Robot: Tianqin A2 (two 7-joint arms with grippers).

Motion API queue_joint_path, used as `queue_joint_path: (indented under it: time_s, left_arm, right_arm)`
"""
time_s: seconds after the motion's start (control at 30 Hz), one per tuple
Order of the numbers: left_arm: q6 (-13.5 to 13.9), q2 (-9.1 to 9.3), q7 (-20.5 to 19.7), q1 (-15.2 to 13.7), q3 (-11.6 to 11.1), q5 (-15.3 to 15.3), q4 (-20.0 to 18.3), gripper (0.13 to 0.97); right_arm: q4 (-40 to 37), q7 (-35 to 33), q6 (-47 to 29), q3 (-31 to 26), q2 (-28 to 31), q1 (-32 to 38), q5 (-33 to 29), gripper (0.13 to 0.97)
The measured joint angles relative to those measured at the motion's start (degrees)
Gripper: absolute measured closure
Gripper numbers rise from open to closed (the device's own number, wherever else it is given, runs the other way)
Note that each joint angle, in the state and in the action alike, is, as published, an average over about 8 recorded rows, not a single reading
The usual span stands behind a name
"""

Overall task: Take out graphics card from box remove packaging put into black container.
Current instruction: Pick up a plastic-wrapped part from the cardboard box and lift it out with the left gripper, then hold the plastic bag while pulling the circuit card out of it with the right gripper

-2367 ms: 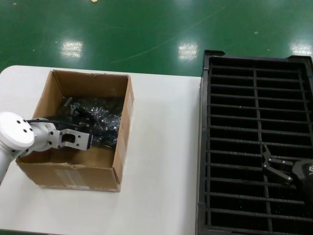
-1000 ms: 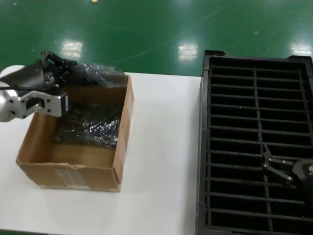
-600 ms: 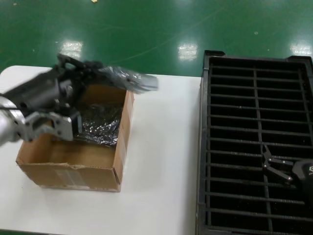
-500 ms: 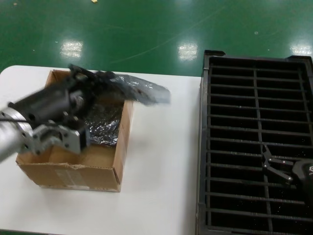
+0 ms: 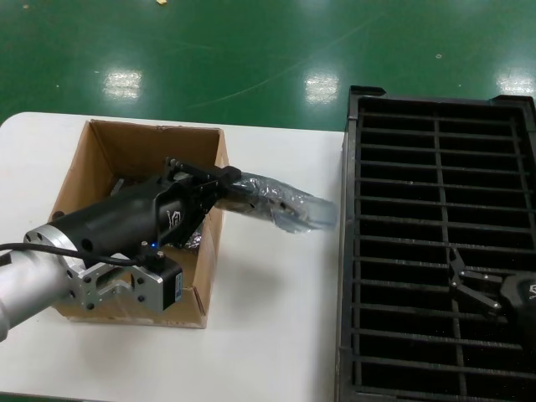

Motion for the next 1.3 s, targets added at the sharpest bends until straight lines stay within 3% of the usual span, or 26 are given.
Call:
queue_joint_path:
  time_s: [0.43, 0.77, 1.0, 1.3]
  left_arm:
    - [0.01, 0.0, 0.04, 0.02, 0.02, -0.04, -0.01, 0.957]
    - [0.01, 0.0, 0.04, 0.02, 0.02, -0.04, -0.01, 0.957]
    - [0.01, 0.01, 0.04, 0.02, 0.01, -0.04, -0.01, 0.957]
    - [0.01, 0.01, 0.04, 0.02, 0.01, -0.04, -0.01, 0.957]
  right_arm:
    - [0.15, -0.8, -1.14, 0.52, -0.49, 0.29, 0.1, 0.129]
    - [0.92, -11.98, -12.03, 1.62, -3.98, 3.71, 2.0, 0.132]
    - [1.26, -18.32, -18.45, -1.37, -4.14, 7.09, 2.02, 0.136]
    - [2.69, -19.88, -21.71, -6.27, -2.41, 8.56, 0.36, 0.193]
